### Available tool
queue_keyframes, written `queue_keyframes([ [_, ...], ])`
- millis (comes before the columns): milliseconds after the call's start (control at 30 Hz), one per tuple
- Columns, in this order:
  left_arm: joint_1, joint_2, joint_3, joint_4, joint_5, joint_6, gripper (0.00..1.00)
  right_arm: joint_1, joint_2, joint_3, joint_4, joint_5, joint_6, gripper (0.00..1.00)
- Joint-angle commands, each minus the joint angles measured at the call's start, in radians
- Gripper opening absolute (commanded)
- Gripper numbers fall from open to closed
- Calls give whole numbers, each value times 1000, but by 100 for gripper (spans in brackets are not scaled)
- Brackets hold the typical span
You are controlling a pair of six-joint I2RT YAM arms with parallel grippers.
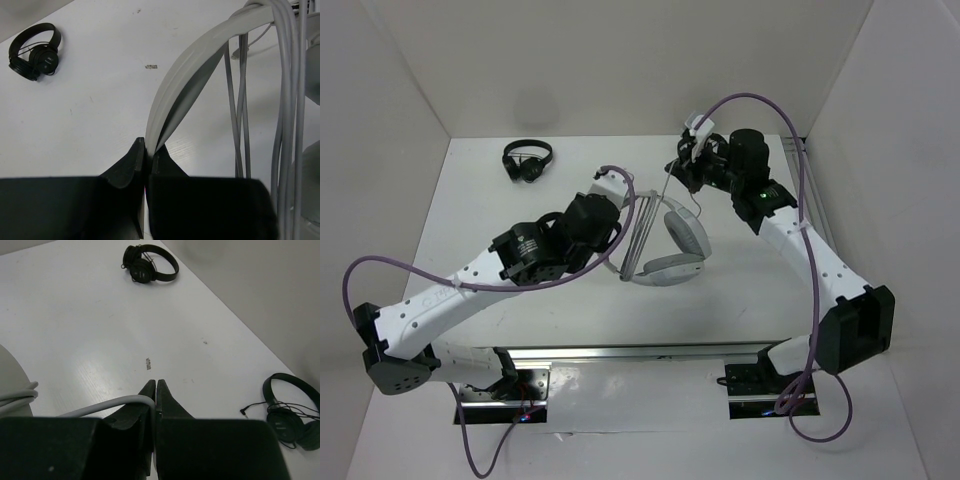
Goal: Wrap the headphones
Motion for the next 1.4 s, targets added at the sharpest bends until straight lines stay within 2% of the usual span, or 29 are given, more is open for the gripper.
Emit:
queue_keyframes([
  [0, -56, -54, 32, -270, 249, 124, 0, -104, 39, 62, 253, 156, 51, 1],
  [100, -56, -94, 42, -194, 348, 148, 0, -104, 79, 82, 239, 66, 74, 3],
  [133, -56, -103, 59, -181, 359, 148, 0, -104, 88, 91, 239, 66, 83, 1],
  [200, -56, -103, 91, -170, 298, 118, 0, -113, 122, 91, 239, 23, 122, 0],
  [333, -56, -114, 194, -124, 188, 93, 0, -123, 153, 27, 358, -77, 230, 0],
  [433, -56, -161, 217, -55, 188, 82, 0, -132, 199, 4, 444, -190, 347, 29],
  [500, -56, -184, 236, 23, 224, 72, 0, -132, 237, 4, 576, -323, 487, 33],
  [567, -56, -171, 308, 14, 258, 62, 0, -113, 323, 51, 718, -411, 594, 33],
  [600, -56, -155, 340, 0, 258, 52, 0, -101, 354, 60, 771, -457, 702, 33],
  [667, -56, -122, 397, -9, 249, 24, 0, -46, 435, 60, 883, -466, 783, 33],
  [800, -56, -100, 408, -32, 136, -27, 0, 49, 535, 80, 1113, -410, 905, 33],
  [867, -56, -83, 435, -88, 73, -78, 0, 86, 578, 80, 1220, -410, 1019, 35],
  [900, -56, -83, 444, -109, 19, -89, 0, 97, 587, 45, 1359, -401, 1066, 37],
  [967, -56, -59, 461, -181, -57, -157, 0, 117, 587, -1, 1484, -391, 1181, 37],
  [1000, -56, -59, 461, -195, -88, -157, 0, 129, 587, -62, 1599, -391, 1212, 39],
  [1067, -56, -59, 449, -231, -124, -208, 0, 129, 537, -137, 1636, -356, 1228, 44],
  [1167, -56, -109, 403, -232, -136, -246, 0, 129, 436, -309, 1679, -324, 1191, 44],
  [1233, -56, -155, 323, -177, -92, -246, 0, 129, 377, -439, 1716, -290, 1150, 44],
  [1333, -56, -232, 230, -112, -3, -226, 0, 141, 251, -545, 1599, -188, 1049, 45],
  [1367, -56, -232, 219, -103, 14, -226, 0, 141, 215, -612, 1560, -60, 998, 45],
])
